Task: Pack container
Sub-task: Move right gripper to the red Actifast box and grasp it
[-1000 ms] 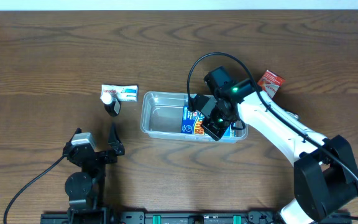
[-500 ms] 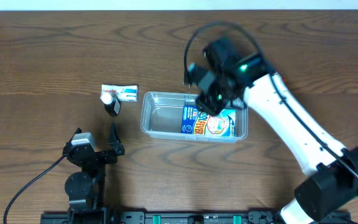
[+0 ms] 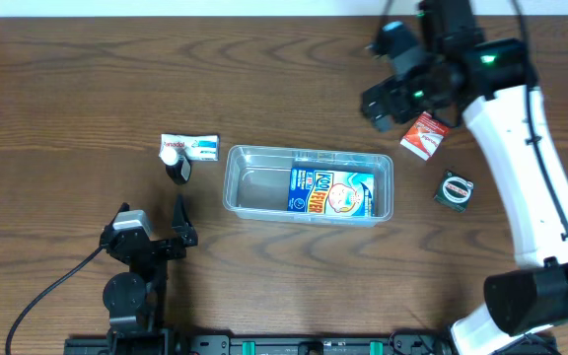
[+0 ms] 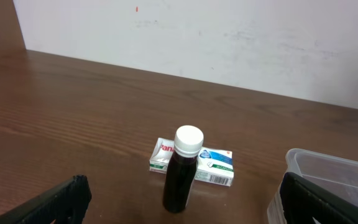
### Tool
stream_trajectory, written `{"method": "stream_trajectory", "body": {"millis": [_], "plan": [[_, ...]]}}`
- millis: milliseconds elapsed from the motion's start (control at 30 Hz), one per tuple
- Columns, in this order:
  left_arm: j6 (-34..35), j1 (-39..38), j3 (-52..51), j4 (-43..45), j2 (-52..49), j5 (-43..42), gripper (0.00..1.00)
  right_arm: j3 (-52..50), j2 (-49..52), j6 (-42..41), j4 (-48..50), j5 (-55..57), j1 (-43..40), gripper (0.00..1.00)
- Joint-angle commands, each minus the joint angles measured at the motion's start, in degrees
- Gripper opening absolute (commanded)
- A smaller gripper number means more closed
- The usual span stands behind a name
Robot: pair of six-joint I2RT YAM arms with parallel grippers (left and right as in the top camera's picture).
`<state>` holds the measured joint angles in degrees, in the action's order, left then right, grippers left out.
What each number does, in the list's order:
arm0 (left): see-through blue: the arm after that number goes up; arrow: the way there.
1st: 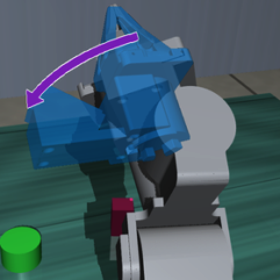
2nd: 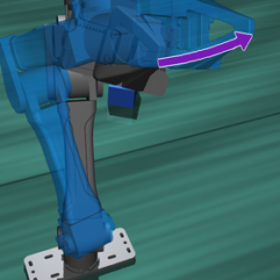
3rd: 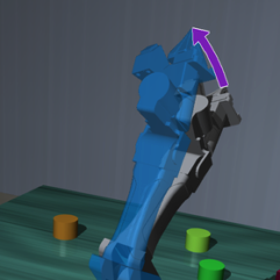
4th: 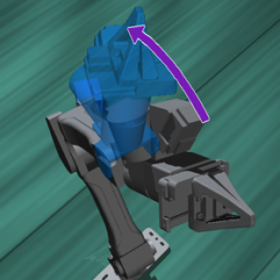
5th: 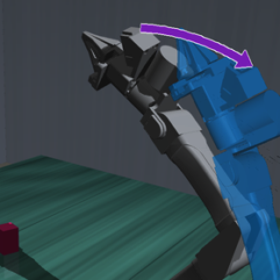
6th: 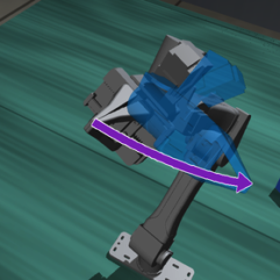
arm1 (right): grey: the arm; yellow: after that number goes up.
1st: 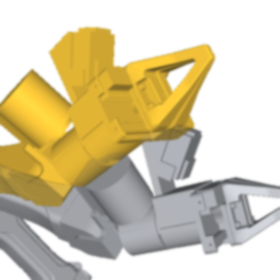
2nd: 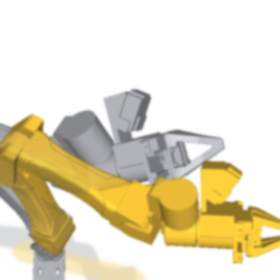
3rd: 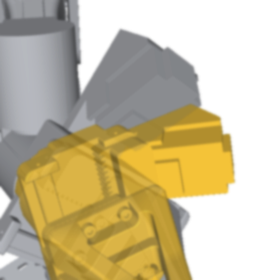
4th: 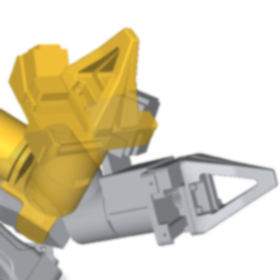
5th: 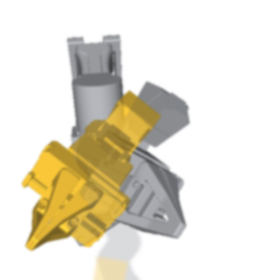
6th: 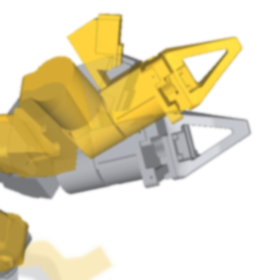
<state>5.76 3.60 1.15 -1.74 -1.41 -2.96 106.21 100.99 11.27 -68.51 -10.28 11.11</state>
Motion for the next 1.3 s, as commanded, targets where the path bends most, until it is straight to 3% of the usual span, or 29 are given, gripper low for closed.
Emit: {"method": "stream_trajectory", "body": {"millis": [0, 133, 467, 633, 733, 1267], "plan": [[-0.1, 0.2, -0.9, -2.1, 0.0, 0.6, 0.98, -2.6, 0.0, -12.9, 0.9, 1.5, -5.3, 0.99], [-0.1, 0.2, -0.9, -2.1, 0.0, 0.6, 0.98, -9.0, 0.0, -21.3, 7.0, 1.9, -11.0, 0.99], [-0.1, 0.2, -0.9, -2.1, 0.0, 0.6, 0.98, -27.1, 0.0, -23.3, 27.0, -0.2, -13.9, 0.99], [-0.1, 0.2, -0.9, -2.1, 0.0, 0.6, 0.98, -35.4, 0.2, -39.2, 37.0, 8.2, -13.7, 0.96], [-0.1, 0.2, -0.9, -2.1, 0.0, 0.6, 0.98, -38.6, 0.6, -42.8, 41.3, 9.5, -13.5, 0.96], [-0.1, 0.2, -0.9, -2.1, 0.0, 0.6, 0.98, -40.1, 8.5, -45.5, 48.0, 11.3, -12.2, 0.96]]}}
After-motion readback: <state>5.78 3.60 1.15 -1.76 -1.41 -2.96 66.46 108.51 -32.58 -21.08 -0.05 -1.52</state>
